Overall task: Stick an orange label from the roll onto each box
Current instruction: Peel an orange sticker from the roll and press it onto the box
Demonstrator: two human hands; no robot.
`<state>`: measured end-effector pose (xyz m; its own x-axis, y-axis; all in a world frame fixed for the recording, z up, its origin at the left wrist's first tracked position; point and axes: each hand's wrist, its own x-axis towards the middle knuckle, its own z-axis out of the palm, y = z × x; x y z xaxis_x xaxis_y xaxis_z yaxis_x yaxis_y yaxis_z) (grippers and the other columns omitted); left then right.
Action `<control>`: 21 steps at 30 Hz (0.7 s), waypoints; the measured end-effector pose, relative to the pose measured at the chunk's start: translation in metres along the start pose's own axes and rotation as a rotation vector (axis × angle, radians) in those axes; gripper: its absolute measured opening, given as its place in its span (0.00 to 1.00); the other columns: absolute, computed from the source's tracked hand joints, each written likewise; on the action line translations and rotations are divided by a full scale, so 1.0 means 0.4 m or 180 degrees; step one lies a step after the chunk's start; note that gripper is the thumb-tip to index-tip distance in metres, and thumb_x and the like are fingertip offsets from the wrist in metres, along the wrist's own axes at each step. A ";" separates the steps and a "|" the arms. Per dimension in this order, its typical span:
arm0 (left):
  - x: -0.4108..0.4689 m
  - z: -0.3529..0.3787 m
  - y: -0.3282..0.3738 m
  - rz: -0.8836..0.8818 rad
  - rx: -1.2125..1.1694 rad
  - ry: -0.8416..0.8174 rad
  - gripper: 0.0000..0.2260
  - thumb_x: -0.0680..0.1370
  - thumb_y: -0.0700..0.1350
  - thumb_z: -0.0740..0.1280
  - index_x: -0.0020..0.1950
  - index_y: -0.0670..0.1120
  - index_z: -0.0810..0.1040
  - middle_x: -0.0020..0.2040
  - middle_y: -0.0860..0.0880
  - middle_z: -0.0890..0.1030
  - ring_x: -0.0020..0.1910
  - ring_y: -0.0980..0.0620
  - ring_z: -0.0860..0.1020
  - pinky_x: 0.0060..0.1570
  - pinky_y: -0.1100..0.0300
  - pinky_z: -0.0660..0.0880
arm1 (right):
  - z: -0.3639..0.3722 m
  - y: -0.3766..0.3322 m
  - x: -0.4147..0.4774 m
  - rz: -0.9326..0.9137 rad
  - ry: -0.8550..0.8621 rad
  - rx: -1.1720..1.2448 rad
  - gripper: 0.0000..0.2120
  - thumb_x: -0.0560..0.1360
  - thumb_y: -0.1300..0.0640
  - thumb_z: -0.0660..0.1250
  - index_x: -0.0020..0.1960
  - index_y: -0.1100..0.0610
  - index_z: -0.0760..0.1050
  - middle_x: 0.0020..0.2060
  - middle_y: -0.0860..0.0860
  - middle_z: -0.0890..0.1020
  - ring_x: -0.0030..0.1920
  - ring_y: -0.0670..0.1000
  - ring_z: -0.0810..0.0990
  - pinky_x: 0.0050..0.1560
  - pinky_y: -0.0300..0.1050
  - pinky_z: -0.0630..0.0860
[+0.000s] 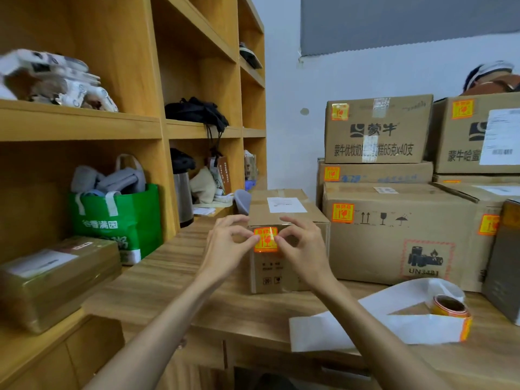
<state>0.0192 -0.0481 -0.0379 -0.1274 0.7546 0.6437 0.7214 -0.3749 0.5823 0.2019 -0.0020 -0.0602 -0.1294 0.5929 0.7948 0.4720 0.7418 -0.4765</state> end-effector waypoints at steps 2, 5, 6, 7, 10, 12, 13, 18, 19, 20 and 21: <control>0.010 0.002 -0.016 -0.0034 -0.0033 0.0009 0.02 0.74 0.49 0.76 0.43 0.53 0.87 0.58 0.64 0.77 0.64 0.62 0.69 0.61 0.57 0.61 | 0.018 0.002 0.008 -0.0008 -0.0017 -0.0107 0.03 0.73 0.58 0.74 0.41 0.54 0.82 0.60 0.48 0.81 0.65 0.49 0.72 0.67 0.50 0.66; 0.024 0.014 -0.041 -0.0045 -0.0135 0.0015 0.02 0.73 0.48 0.77 0.43 0.51 0.88 0.58 0.62 0.80 0.62 0.63 0.70 0.61 0.60 0.62 | 0.039 0.016 0.014 -0.0019 -0.0016 -0.0212 0.03 0.73 0.58 0.74 0.40 0.54 0.82 0.59 0.49 0.82 0.65 0.48 0.73 0.69 0.54 0.66; 0.028 0.019 -0.048 -0.0033 -0.0161 0.0022 0.02 0.73 0.47 0.77 0.43 0.50 0.88 0.59 0.60 0.81 0.62 0.62 0.71 0.61 0.61 0.63 | 0.045 0.022 0.015 -0.0027 -0.0023 -0.0224 0.03 0.72 0.58 0.74 0.40 0.54 0.82 0.59 0.49 0.82 0.65 0.48 0.74 0.69 0.55 0.66; 0.031 0.025 -0.055 -0.0023 -0.0180 0.0030 0.02 0.72 0.47 0.78 0.43 0.50 0.88 0.59 0.59 0.82 0.62 0.62 0.72 0.61 0.61 0.64 | 0.050 0.028 0.017 -0.0017 -0.0037 -0.0223 0.03 0.72 0.58 0.74 0.41 0.54 0.82 0.58 0.49 0.82 0.65 0.49 0.74 0.69 0.56 0.66; 0.035 0.037 -0.072 -0.0017 -0.0206 0.0083 0.01 0.72 0.47 0.78 0.43 0.51 0.88 0.55 0.60 0.82 0.61 0.61 0.74 0.61 0.61 0.67 | 0.063 0.037 0.020 0.0049 -0.0027 -0.0207 0.03 0.73 0.57 0.74 0.41 0.53 0.82 0.57 0.48 0.82 0.64 0.49 0.74 0.67 0.55 0.68; 0.038 0.043 -0.080 -0.0004 -0.0180 0.0138 0.01 0.73 0.47 0.78 0.43 0.51 0.88 0.54 0.62 0.81 0.61 0.62 0.74 0.59 0.67 0.66 | 0.071 0.038 0.020 0.0053 0.0033 -0.0222 0.03 0.73 0.57 0.74 0.41 0.53 0.81 0.56 0.47 0.81 0.63 0.49 0.74 0.65 0.53 0.69; 0.038 0.046 -0.084 -0.0002 -0.0154 0.0158 0.01 0.73 0.47 0.77 0.43 0.51 0.88 0.54 0.62 0.82 0.61 0.62 0.74 0.58 0.72 0.64 | 0.075 0.040 0.019 0.0051 0.0056 -0.0229 0.03 0.73 0.57 0.74 0.41 0.53 0.81 0.56 0.47 0.81 0.62 0.48 0.74 0.64 0.52 0.69; 0.040 0.057 -0.087 0.0070 0.0001 0.0230 0.02 0.73 0.46 0.77 0.43 0.49 0.88 0.55 0.61 0.81 0.60 0.62 0.73 0.52 0.83 0.57 | 0.082 0.052 0.015 -0.0012 0.0153 -0.0221 0.04 0.73 0.57 0.74 0.40 0.53 0.80 0.56 0.47 0.80 0.62 0.49 0.74 0.64 0.49 0.67; 0.040 0.058 -0.087 0.0072 0.0007 0.0217 0.02 0.73 0.46 0.77 0.44 0.48 0.88 0.55 0.61 0.81 0.60 0.62 0.72 0.52 0.84 0.57 | 0.084 0.054 0.014 -0.0013 0.0156 -0.0222 0.04 0.73 0.57 0.73 0.40 0.53 0.80 0.56 0.46 0.80 0.62 0.49 0.74 0.64 0.48 0.66; 0.041 0.058 -0.087 0.0069 -0.0003 0.0208 0.02 0.73 0.46 0.77 0.44 0.48 0.88 0.55 0.60 0.81 0.60 0.63 0.72 0.52 0.84 0.57 | 0.085 0.056 0.014 -0.0007 0.0160 -0.0219 0.05 0.73 0.57 0.73 0.40 0.54 0.80 0.56 0.46 0.80 0.62 0.49 0.73 0.64 0.46 0.65; 0.043 0.059 -0.088 0.0069 -0.0022 0.0209 0.02 0.73 0.46 0.77 0.43 0.48 0.88 0.55 0.60 0.81 0.59 0.63 0.72 0.52 0.83 0.58 | 0.087 0.057 0.014 0.0003 0.0172 -0.0216 0.05 0.73 0.58 0.73 0.40 0.54 0.80 0.56 0.46 0.80 0.62 0.49 0.73 0.63 0.44 0.64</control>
<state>0.0078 -0.0092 -0.0592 -0.1562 0.7095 0.6872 0.7198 -0.3947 0.5711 0.1816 0.0292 -0.0798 -0.0827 0.5744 0.8144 0.5304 0.7172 -0.4520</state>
